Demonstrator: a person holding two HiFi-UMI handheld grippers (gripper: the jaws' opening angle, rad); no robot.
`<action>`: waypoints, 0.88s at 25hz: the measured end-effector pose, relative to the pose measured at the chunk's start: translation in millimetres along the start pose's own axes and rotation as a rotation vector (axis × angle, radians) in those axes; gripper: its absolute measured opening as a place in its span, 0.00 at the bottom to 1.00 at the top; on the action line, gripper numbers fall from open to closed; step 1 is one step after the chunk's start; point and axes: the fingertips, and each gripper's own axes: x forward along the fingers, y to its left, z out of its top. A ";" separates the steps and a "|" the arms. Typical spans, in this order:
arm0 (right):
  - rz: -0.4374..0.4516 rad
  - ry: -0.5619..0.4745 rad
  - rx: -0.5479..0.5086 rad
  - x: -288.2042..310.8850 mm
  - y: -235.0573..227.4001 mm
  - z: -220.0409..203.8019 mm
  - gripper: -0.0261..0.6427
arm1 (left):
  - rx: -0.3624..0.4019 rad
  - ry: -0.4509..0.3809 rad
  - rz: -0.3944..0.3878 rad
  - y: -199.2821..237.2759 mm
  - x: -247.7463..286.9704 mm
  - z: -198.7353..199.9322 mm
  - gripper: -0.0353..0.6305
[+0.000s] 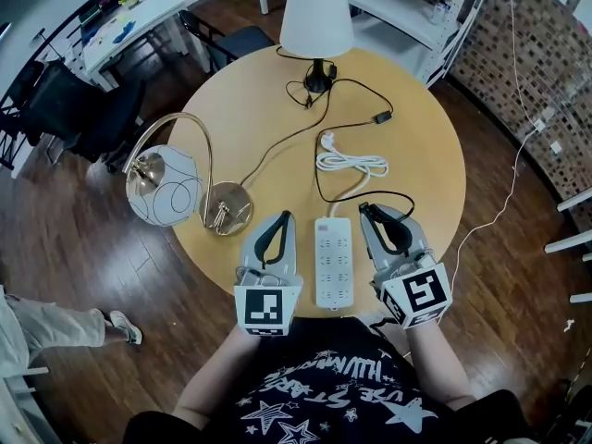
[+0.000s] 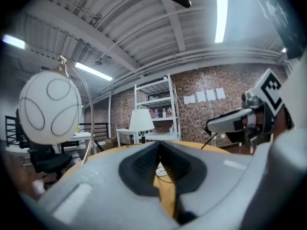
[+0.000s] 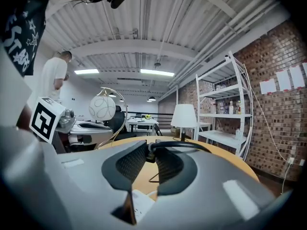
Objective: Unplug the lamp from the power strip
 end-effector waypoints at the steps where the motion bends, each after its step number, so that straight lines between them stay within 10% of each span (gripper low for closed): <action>1: 0.003 -0.009 -0.007 -0.5 1.5 5.9 0.13 | 0.003 -0.015 -0.006 -0.2 -1.4 9.8 0.06; 22: 0.076 -0.017 -0.090 -10.5 29.6 21.5 0.13 | 0.006 0.003 -0.028 3.3 -18.1 25.4 0.06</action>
